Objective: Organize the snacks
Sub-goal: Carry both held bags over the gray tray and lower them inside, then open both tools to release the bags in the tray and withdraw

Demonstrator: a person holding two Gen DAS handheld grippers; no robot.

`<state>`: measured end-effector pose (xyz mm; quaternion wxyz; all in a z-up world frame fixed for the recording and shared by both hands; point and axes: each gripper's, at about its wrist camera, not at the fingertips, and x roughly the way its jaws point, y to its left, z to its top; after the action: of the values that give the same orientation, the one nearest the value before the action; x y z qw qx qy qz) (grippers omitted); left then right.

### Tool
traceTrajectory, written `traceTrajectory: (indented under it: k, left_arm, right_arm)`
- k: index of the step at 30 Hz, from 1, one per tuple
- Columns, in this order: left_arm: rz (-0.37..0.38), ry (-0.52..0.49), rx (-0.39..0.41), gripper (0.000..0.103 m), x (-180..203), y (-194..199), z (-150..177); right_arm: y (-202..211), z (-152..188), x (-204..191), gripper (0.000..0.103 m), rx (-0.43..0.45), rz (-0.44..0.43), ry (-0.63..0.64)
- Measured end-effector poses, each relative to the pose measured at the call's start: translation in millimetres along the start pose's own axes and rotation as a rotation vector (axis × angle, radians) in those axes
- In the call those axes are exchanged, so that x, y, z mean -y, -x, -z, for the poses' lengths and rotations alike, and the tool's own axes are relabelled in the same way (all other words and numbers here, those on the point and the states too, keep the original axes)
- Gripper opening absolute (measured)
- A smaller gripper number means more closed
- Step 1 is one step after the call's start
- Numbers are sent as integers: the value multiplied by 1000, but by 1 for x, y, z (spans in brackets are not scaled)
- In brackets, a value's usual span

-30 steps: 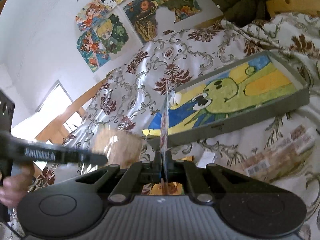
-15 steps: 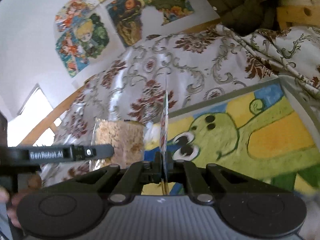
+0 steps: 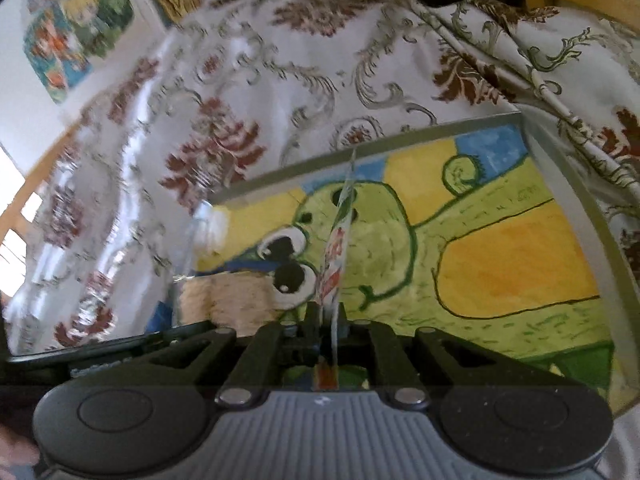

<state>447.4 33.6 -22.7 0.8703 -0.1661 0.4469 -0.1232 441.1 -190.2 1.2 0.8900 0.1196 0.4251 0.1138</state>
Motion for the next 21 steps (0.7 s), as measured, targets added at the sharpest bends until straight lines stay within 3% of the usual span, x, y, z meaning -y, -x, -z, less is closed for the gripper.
traceTrajectory:
  k: [3,5,9,13,18,21]
  left_arm:
    - [-51,-15,-31,56,-2,1,-4]
    - [-66,-11,16,69,-6,9,-4]
    - [-53,-34,54,74,-5,18,1]
    - [-123,-36,121,93,2,34,10]
    - [-118,-42,208,98,12,62,25]
    - [-143,-64,266,102,17,86,40]
  right_arm:
    - [1,-5,-9,22,-39,76,22]
    - [3,-7,-13,30,-56,107,39]
    - [7,-4,-14,45,-49,153,83]
    - [24,7,-8,59,7,143,49]
    - [60,20,-8,87,108,108,72]
    - [83,29,-13,93,165,106,103]
